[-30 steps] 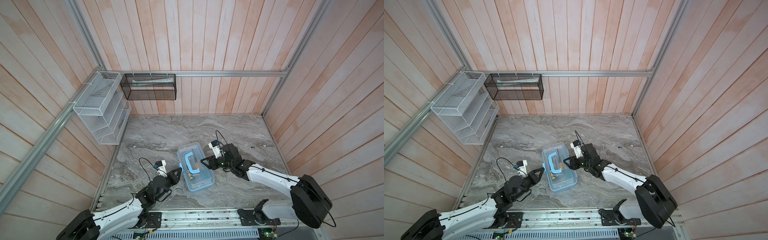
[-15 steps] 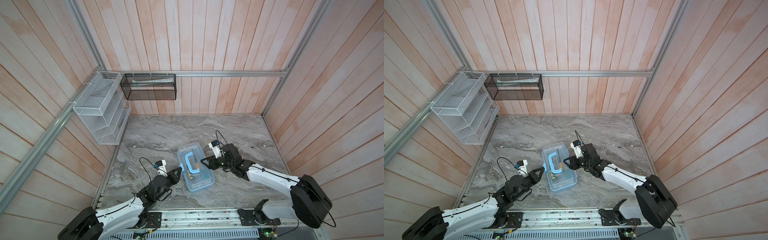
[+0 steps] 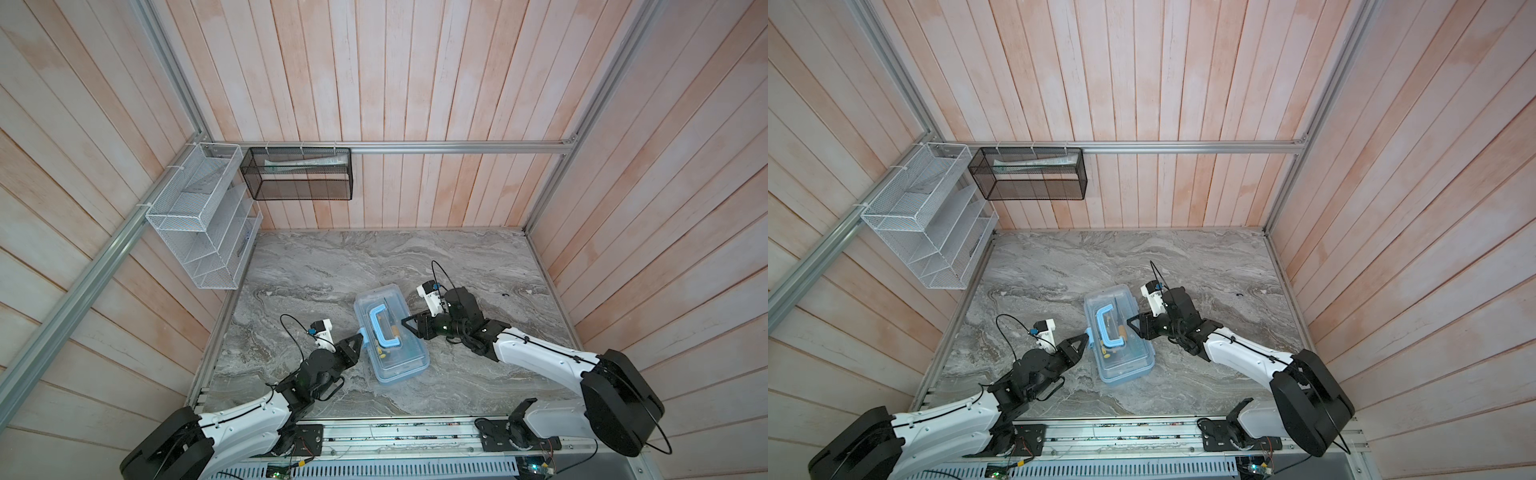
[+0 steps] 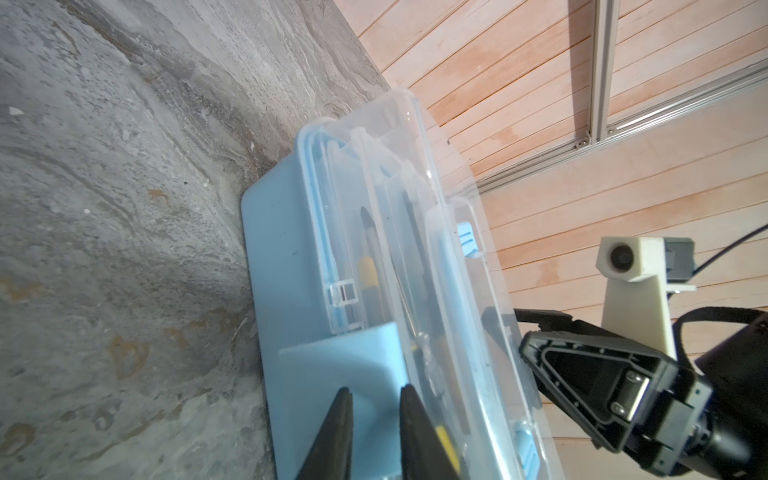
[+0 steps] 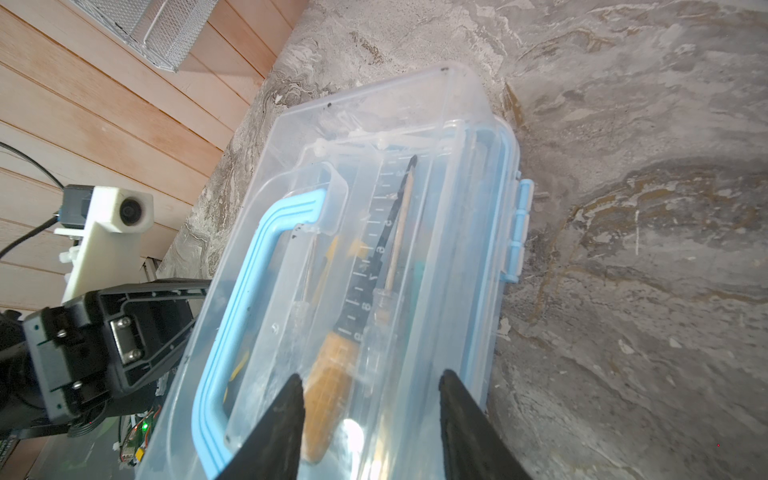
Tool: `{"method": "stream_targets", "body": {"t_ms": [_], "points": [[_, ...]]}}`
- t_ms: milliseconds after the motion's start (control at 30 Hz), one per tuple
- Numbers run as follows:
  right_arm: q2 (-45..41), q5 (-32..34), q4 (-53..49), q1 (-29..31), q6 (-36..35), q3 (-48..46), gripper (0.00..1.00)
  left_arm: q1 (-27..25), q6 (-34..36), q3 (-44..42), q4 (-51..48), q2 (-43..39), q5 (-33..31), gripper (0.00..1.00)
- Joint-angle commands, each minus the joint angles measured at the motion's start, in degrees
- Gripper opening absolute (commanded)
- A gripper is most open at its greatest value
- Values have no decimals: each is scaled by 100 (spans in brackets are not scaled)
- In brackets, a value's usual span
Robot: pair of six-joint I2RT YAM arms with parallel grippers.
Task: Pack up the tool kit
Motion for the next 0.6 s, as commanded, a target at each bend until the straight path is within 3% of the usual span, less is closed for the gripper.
{"method": "stream_targets", "body": {"t_ms": [0, 567], "points": [[171, -470, -502, 146, -95, -180, 49, -38, 56, 130, 39, 81, 323, 23], [154, -453, -519, 145, -93, -159, 48, -37, 196, 378, -125, 241, 462, 21]]}}
